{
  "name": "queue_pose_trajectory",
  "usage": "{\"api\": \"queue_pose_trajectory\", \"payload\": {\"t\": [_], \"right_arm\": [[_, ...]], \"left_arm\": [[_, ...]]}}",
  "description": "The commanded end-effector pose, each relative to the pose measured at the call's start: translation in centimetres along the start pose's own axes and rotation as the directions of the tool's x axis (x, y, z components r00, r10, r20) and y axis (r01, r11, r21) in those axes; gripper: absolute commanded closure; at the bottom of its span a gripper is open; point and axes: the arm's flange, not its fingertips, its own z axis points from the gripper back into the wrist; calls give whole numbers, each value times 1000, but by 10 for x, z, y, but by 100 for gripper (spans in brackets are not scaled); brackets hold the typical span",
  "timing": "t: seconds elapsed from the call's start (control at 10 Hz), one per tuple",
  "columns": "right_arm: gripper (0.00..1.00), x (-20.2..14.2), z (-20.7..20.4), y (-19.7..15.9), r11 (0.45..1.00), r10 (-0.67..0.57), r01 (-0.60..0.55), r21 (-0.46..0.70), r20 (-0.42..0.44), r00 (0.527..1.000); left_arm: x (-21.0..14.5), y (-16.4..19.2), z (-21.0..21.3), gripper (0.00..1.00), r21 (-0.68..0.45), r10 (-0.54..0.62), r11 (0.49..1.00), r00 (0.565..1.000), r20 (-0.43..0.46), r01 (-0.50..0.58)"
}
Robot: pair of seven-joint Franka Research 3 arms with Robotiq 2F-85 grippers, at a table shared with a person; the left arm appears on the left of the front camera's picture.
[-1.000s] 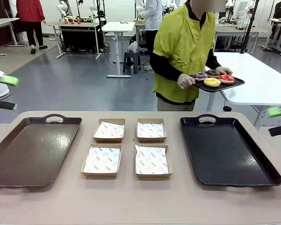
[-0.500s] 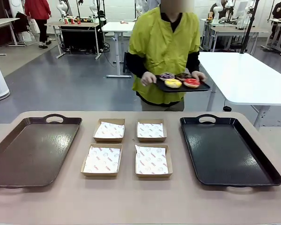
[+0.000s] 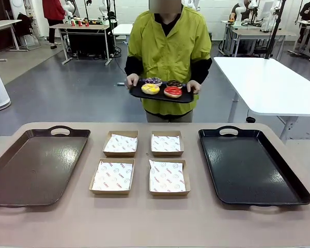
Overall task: Individually package the donuts and arrange them on the tray.
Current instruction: Pick up one Paper togo box.
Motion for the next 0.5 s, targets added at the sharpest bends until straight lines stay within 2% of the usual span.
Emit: {"api": "queue_pose_trajectory", "payload": {"t": [0.0, 0.1, 0.4], "right_arm": [[0, -3, -2, 1, 1000, 15, -15, -14, -20, 1000], [0, 0, 0, 0, 1000, 0, 0, 0, 0, 1000], [0, 0, 0, 0, 1000, 0, 0, 0, 0, 1000]], "left_arm": [[-13, -8, 5, 0, 54, -74, 996, 997, -4, 75], [0, 0, 0, 0, 0, 0, 1000, 1000, 0, 0], [0, 0, 0, 0, 0, 0, 1000, 1000, 0, 0]]}}
